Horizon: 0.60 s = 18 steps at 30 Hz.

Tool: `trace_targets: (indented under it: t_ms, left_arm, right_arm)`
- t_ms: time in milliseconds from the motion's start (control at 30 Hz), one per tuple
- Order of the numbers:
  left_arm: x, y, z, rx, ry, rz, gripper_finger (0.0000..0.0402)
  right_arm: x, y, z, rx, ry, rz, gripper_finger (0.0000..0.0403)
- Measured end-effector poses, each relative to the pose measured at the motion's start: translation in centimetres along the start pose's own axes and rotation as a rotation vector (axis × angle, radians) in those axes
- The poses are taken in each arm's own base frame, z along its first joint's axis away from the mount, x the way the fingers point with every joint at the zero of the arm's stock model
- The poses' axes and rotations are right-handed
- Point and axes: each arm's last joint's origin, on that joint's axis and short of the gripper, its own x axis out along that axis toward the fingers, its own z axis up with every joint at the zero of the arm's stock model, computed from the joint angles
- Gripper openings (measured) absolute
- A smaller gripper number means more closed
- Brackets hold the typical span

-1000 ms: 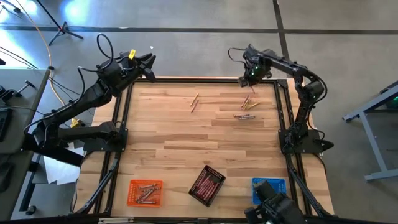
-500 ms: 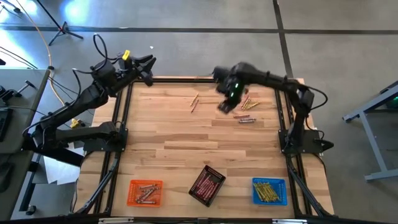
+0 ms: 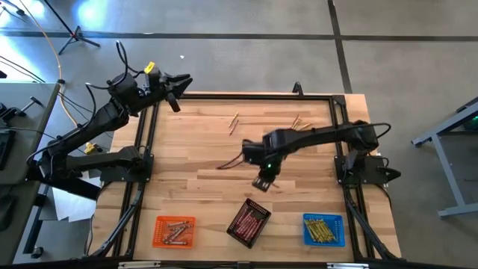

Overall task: Sort crayons
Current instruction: Put the red crayon into the black bin

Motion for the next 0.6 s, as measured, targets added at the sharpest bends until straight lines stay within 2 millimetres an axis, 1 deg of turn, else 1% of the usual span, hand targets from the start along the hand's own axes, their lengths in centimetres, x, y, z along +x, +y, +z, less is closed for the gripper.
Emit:
trace_targets:
  t_ms: [133, 233, 367, 467, 533, 600]
  left_arm:
    - [0.0, 0.0, 0.0, -0.063, 0.001, -0.002, 0.0086]
    - [0.0, 0.0, -0.2, -0.111, 0.021, 0.002, 0.0086]
    - [0.0, 0.0, -0.8, -0.197, 0.098, -0.024, 0.0086]
    - [-0.1, -0.1, -1.3, -0.266, 0.163, -0.066, 0.0086]
    - [-0.2, -0.2, -1.6, -0.303, 0.204, -0.103, 0.0086]
    - [-0.2, -0.3, -1.8, -0.343, 0.248, -0.147, 0.0086]
  right_arm:
    - [0.7, 2.0, -0.8, -0.010, -0.035, 0.024, 0.0012]
    - [1.3, 3.7, -1.8, -0.005, -0.054, 0.043, 0.0012]
    - [2.4, 7.0, -3.1, -0.003, -0.135, 0.126, 0.0012]
    - [3.7, 9.5, -3.9, -0.022, -0.220, 0.172, 0.0012]
    - [4.8, 10.5, -4.5, -0.021, -0.240, 0.170, 0.0012]
    - [6.1, 11.1, -4.8, -0.013, -0.241, 0.155, 0.0012]
